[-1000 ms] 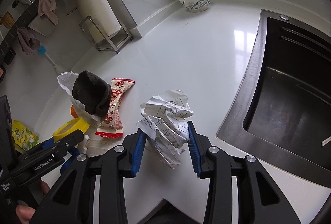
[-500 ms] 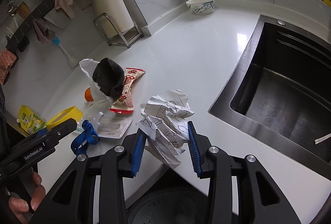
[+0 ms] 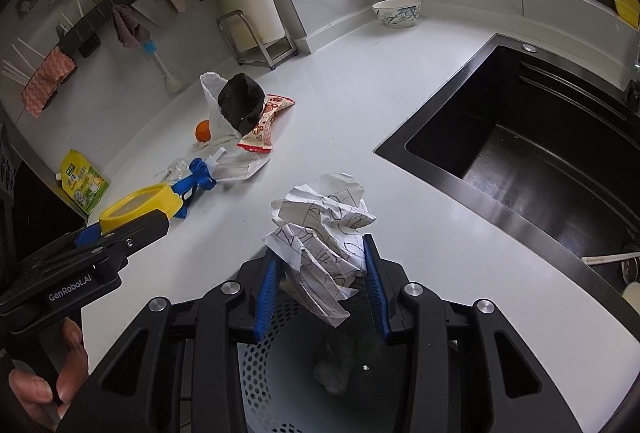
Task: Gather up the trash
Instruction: 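Lift container and paper and carry both toward the grey bin, then open both tools over the bin to drop the container and paper, then move both open tools back toward the trash on the counter, then grasp the blue strap with the left tool while the right tool grasps the snack wrapper, then lift strap and wrapper and carry both over the grey bin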
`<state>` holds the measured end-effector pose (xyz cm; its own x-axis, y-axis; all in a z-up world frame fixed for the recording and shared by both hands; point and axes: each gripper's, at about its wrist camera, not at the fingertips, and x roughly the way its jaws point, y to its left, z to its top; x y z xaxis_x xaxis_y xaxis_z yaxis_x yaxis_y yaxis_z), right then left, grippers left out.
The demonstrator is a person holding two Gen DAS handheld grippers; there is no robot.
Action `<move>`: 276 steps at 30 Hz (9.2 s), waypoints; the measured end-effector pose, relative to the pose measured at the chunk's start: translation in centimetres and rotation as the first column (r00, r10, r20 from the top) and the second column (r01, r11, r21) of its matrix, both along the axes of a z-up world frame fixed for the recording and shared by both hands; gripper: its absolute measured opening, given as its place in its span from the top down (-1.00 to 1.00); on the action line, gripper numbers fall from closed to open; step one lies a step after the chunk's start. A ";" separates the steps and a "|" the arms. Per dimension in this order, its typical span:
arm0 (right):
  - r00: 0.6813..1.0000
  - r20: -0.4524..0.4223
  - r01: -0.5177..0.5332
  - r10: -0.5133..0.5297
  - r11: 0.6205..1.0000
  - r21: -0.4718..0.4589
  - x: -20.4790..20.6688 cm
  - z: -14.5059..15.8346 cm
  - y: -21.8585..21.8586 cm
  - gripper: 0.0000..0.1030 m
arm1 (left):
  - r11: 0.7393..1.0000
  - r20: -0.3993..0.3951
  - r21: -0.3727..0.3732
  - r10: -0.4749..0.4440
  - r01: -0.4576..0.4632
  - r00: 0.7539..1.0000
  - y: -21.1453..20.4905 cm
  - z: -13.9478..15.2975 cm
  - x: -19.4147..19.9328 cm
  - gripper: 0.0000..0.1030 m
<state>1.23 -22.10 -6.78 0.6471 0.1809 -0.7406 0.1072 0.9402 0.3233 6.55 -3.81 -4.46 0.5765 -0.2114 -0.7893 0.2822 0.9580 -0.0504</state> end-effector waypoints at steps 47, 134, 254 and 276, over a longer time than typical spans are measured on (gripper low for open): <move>0.944 -0.285 -0.161 0.166 0.986 0.043 -7.1 -12.4 0.2 0.23 | 0.992 -0.237 0.122 0.017 0.012 0.971 -1.9 -12.5 -8.9 -0.33; 0.997 -0.050 -0.050 0.052 0.998 0.038 14.6 -1.7 2.4 -0.37 | 0.992 0.002 0.032 0.124 -0.124 0.992 7.4 -2.3 10.0 -0.80; 0.991 -0.129 0.046 -0.037 0.997 0.065 -0.6 -2.9 1.2 0.52 | 0.998 -0.087 0.052 -0.034 0.039 0.996 6.5 -6.4 5.7 0.02; 0.986 -0.148 0.090 -0.080 0.994 0.068 1.4 -3.7 2.2 0.52 | 0.985 -0.133 0.063 -0.153 0.163 0.979 4.3 -8.3 7.2 0.79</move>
<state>2.61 -19.88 -10.47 0.5494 0.1874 -0.8143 0.2365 0.8998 0.3666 13.79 0.51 -12.72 0.4342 -0.2307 -0.8708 0.4262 0.9042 -0.0271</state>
